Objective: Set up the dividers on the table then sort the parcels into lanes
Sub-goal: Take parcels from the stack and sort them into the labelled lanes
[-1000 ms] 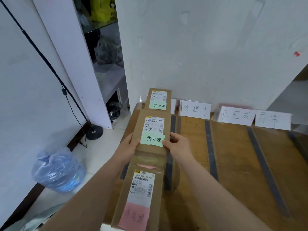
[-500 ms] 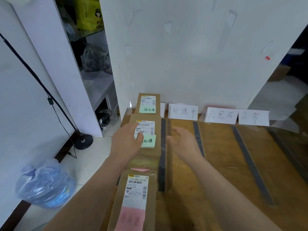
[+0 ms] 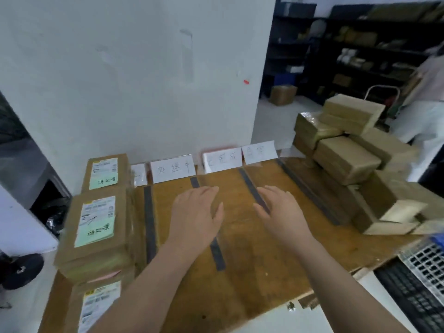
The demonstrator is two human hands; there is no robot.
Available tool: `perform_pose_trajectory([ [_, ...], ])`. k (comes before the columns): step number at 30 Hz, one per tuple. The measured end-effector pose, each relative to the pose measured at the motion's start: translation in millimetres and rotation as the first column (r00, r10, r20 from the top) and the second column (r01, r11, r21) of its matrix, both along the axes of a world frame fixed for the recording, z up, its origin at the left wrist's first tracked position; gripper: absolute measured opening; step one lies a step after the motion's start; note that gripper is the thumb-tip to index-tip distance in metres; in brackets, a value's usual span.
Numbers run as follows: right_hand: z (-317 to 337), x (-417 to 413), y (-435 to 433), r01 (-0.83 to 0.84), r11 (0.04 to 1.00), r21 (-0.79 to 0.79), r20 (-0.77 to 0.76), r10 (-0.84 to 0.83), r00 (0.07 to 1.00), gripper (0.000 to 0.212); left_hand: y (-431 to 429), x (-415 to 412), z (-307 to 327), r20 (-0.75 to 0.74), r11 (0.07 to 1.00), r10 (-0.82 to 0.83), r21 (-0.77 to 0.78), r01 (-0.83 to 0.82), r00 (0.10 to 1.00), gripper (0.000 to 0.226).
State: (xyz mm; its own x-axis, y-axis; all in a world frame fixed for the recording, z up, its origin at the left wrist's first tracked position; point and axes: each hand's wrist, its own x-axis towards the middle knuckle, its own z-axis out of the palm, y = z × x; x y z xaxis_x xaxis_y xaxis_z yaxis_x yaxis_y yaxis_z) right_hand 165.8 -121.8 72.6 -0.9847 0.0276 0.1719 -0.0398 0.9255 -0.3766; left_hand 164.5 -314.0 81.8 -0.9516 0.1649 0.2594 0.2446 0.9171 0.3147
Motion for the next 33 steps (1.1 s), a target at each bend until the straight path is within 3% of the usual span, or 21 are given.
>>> perform_pose_trajectory([
  [12,14.1,75.5,260.1,0.301,0.954,-0.01,-0.01,-0.301,0.954,0.044,262.3,9.1,-0.7,-0.025,0.96,-0.28,0.006,0.28,0.96,0.048],
  [19,8.7,98.2,366.1,0.424,0.903,-0.068,0.061,-0.421,0.905,0.045,371.9,8.1,-11.7,0.016,0.941,-0.339,-0.013,0.339,0.941,0.051],
  [30,-13.1,35.2,467.3,0.527,0.795,-0.3,0.236,-0.473,0.849,0.034,484.2,-61.4,-35.3,0.156,0.935,-0.348,-0.013,0.354,0.924,0.055],
  [33,-22.5,4.8,491.3,0.545,0.771,-0.33,0.295,-0.465,0.835,0.041,507.5,-89.9,-47.3,0.228,0.937,-0.341,0.004,0.349,0.912,0.057],
])
